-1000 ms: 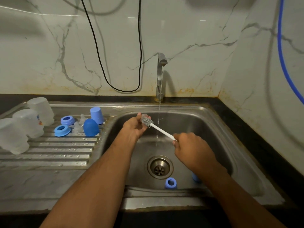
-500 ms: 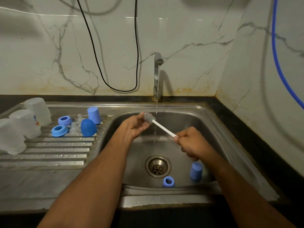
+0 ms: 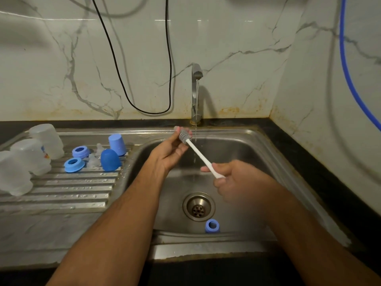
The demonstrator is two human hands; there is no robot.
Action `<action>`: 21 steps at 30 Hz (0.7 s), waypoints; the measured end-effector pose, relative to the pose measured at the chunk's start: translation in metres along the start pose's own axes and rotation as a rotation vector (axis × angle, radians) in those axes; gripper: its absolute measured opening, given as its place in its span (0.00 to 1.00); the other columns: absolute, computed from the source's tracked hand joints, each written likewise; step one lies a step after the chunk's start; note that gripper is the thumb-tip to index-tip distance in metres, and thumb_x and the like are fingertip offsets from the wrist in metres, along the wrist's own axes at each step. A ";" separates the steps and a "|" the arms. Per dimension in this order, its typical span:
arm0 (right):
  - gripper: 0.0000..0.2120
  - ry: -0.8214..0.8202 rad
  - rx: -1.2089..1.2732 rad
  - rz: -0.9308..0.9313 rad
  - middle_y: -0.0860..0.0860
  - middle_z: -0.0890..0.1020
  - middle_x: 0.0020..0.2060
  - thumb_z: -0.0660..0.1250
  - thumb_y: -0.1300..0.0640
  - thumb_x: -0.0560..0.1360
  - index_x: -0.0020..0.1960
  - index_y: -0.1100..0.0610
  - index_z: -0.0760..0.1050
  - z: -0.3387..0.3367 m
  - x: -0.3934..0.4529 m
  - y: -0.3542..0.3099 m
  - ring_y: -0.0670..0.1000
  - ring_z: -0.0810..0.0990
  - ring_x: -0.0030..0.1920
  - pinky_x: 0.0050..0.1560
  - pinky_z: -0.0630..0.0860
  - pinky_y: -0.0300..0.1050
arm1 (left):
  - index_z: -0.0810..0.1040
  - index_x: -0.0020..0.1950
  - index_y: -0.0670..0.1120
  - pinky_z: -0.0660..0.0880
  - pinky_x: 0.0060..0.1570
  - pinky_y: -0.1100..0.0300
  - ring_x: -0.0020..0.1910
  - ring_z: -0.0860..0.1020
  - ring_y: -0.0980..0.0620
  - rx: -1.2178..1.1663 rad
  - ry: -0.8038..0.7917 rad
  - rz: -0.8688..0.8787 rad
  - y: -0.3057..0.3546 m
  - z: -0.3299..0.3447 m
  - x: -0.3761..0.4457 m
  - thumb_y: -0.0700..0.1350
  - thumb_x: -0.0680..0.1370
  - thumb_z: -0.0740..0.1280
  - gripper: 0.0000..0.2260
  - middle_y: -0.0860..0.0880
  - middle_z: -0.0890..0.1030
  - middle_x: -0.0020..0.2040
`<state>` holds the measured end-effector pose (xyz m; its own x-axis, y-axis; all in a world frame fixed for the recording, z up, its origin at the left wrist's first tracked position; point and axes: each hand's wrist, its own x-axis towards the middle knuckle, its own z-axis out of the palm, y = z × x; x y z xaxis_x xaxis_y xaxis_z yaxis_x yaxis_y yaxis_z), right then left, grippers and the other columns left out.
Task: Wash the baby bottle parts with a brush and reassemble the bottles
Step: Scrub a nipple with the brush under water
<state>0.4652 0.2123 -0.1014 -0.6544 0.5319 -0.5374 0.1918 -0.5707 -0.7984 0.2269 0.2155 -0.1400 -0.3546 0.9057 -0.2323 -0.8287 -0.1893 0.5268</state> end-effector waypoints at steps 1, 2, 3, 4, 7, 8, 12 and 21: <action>0.14 0.067 -0.091 -0.035 0.50 0.68 0.29 0.58 0.56 0.84 0.62 0.58 0.77 -0.001 0.001 0.001 0.44 0.61 0.24 0.22 0.57 0.36 | 0.79 0.63 0.35 0.83 0.50 0.48 0.57 0.83 0.42 0.046 0.005 -0.014 0.000 -0.003 0.001 0.40 0.77 0.70 0.16 0.36 0.83 0.58; 0.13 0.188 -0.306 -0.110 0.49 0.70 0.29 0.59 0.54 0.83 0.61 0.57 0.79 -0.001 0.001 0.004 0.44 0.64 0.24 0.23 0.61 0.37 | 0.78 0.63 0.36 0.83 0.51 0.48 0.58 0.82 0.42 0.128 0.045 -0.034 -0.001 -0.006 0.003 0.41 0.78 0.70 0.15 0.36 0.81 0.61; 0.12 0.348 -0.628 -0.229 0.48 0.74 0.30 0.61 0.53 0.83 0.59 0.55 0.81 -0.001 0.002 0.008 0.45 0.68 0.26 0.25 0.66 0.39 | 0.79 0.62 0.38 0.83 0.52 0.48 0.58 0.82 0.41 0.206 0.099 -0.056 -0.003 -0.010 0.004 0.42 0.79 0.69 0.14 0.36 0.81 0.62; 0.11 0.495 -1.009 -0.358 0.47 0.77 0.32 0.63 0.51 0.82 0.56 0.53 0.82 -0.003 0.004 0.010 0.45 0.73 0.29 0.29 0.71 0.41 | 0.80 0.60 0.39 0.82 0.53 0.48 0.58 0.82 0.41 0.263 0.162 -0.069 -0.004 -0.013 0.005 0.45 0.80 0.69 0.13 0.37 0.82 0.61; 0.07 0.649 -1.560 -0.582 0.46 0.75 0.37 0.63 0.50 0.82 0.54 0.51 0.78 -0.002 0.007 0.012 0.44 0.72 0.33 0.33 0.67 0.41 | 0.81 0.55 0.40 0.79 0.59 0.51 0.54 0.82 0.44 0.304 0.262 -0.051 -0.005 -0.016 0.004 0.51 0.77 0.72 0.16 0.40 0.84 0.53; 0.06 0.637 -1.571 -0.615 0.46 0.74 0.36 0.62 0.51 0.82 0.54 0.51 0.77 0.001 0.008 0.012 0.44 0.72 0.33 0.32 0.65 0.40 | 0.81 0.54 0.40 0.79 0.59 0.51 0.52 0.83 0.45 0.311 0.264 -0.036 -0.004 -0.014 0.004 0.49 0.77 0.72 0.13 0.40 0.84 0.52; 0.10 0.353 -0.750 -0.363 0.49 0.72 0.31 0.61 0.54 0.83 0.55 0.56 0.80 0.005 0.015 0.013 0.45 0.67 0.27 0.27 0.63 0.40 | 0.81 0.54 0.38 0.84 0.42 0.54 0.43 0.85 0.47 0.227 0.156 0.003 -0.001 -0.005 0.004 0.43 0.77 0.72 0.10 0.40 0.84 0.49; 0.10 0.426 -0.894 -0.336 0.47 0.73 0.30 0.62 0.53 0.82 0.54 0.54 0.81 -0.004 0.006 0.011 0.44 0.69 0.27 0.27 0.66 0.39 | 0.80 0.56 0.39 0.83 0.50 0.51 0.53 0.83 0.45 0.298 0.186 -0.041 -0.007 -0.010 0.004 0.47 0.80 0.69 0.12 0.39 0.84 0.55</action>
<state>0.4659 0.2116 -0.1141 -0.4957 0.8532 -0.1626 0.6325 0.2263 -0.7408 0.2263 0.2168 -0.1528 -0.4193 0.8205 -0.3885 -0.6907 -0.0107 0.7230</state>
